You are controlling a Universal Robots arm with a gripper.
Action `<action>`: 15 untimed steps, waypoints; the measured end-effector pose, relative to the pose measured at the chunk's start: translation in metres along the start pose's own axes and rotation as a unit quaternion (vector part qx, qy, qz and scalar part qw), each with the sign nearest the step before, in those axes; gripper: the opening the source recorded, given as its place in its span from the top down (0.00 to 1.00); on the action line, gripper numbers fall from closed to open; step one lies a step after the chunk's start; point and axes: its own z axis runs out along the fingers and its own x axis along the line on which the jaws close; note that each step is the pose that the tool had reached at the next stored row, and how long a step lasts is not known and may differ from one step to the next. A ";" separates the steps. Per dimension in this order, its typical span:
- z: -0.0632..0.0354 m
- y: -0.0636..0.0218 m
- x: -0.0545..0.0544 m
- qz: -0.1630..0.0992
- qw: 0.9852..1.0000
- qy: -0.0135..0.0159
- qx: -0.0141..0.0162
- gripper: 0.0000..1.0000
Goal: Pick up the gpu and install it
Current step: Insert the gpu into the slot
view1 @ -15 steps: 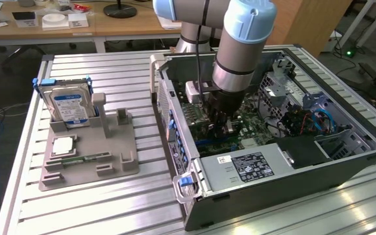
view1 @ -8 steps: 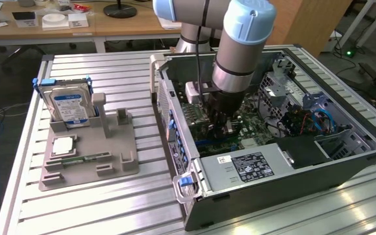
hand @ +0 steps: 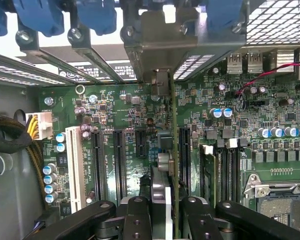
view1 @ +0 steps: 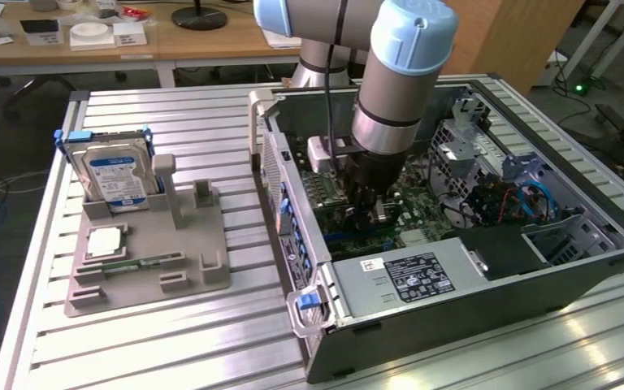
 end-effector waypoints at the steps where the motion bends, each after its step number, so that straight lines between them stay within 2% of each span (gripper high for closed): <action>1: 0.0000 0.0000 0.000 0.000 1.000 0.000 0.000 0.72; 15: 0.0000 0.0000 0.000 0.000 1.000 0.000 0.000 0.72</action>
